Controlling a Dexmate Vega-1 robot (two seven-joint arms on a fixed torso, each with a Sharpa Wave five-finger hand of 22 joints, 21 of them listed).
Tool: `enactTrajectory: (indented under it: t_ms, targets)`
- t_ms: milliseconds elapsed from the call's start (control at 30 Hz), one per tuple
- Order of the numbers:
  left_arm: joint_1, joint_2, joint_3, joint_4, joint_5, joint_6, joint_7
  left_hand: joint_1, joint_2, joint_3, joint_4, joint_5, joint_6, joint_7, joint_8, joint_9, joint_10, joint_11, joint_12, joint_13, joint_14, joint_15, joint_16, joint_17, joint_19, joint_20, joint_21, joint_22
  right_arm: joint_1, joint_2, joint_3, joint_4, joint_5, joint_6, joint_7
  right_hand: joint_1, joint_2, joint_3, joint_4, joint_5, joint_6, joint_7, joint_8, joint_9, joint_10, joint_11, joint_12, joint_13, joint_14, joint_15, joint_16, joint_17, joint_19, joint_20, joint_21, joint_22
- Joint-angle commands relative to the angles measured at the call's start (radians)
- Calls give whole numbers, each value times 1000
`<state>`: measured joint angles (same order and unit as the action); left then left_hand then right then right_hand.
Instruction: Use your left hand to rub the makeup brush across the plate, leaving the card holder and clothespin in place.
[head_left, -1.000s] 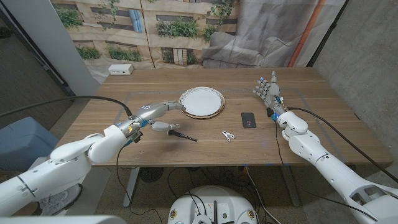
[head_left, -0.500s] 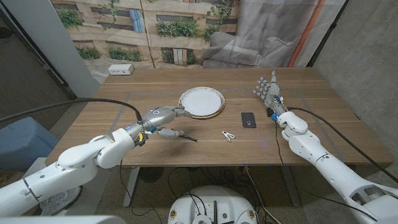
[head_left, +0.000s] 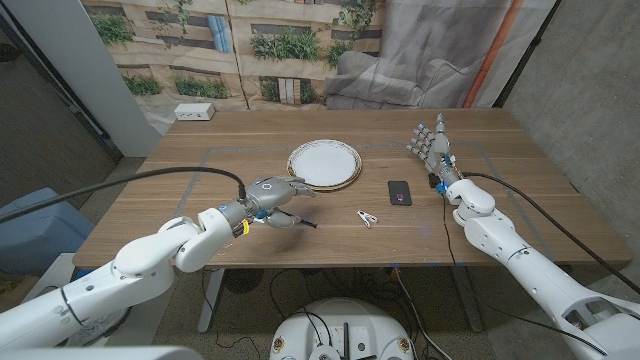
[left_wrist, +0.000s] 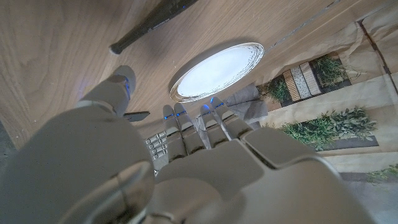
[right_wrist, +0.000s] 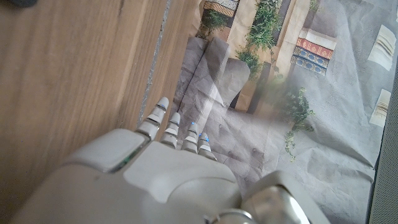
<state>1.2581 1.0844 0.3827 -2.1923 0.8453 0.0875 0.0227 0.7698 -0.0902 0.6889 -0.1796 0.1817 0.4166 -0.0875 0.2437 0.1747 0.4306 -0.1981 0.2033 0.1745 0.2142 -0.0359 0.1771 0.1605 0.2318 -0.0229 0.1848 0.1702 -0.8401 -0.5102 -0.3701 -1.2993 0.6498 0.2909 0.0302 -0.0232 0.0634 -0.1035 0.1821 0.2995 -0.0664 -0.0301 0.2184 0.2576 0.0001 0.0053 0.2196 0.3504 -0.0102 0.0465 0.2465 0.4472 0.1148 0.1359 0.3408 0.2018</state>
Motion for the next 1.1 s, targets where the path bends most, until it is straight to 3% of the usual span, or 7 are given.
enactTrajectory:
  t_ms: [33,567,700,833,1100]
  targets:
    - [-54,-6,89,-14,142,38,-62,18,6,-9,-1,4,8,2,-2,3,13,-3,1,4,-3,-66,0,5,-7,1,2,2,0,-1,0,-1,2,-1,5,2,101,2,7,6,-7,1,5,3,-7,2,8,2,-1,9,4,3,0,7,7,6]
    - [-114,-54,166,35,213,35,-137,33,10,-24,1,1,23,-3,-6,3,21,-1,-3,3,-1,-58,1,5,-2,3,5,2,0,-1,0,-1,2,-1,5,2,101,2,7,6,-8,0,5,3,-8,1,7,2,-1,9,4,3,0,7,6,6]
    - [-128,-66,178,42,224,39,-147,37,13,-29,2,0,26,-4,-8,3,29,13,-2,3,1,-56,2,5,-3,4,5,2,-1,0,0,-1,0,-1,0,2,101,2,7,6,-9,1,5,3,-9,0,7,2,-1,10,4,3,0,7,7,6]
    - [-143,-82,190,47,235,45,-160,44,18,-39,3,0,46,-7,-7,3,52,19,2,2,16,-56,6,5,0,5,7,2,-1,0,0,-1,0,-1,0,2,101,2,7,6,-8,0,5,3,-9,1,6,2,-1,9,4,3,0,7,6,6]
    - [-160,-103,212,49,267,62,-185,56,26,-59,4,-1,82,-15,-7,3,112,8,11,1,40,-67,10,5,8,7,10,2,0,0,0,0,0,0,0,2,101,2,7,6,-9,1,5,3,-8,1,7,2,0,8,4,3,0,7,7,6]
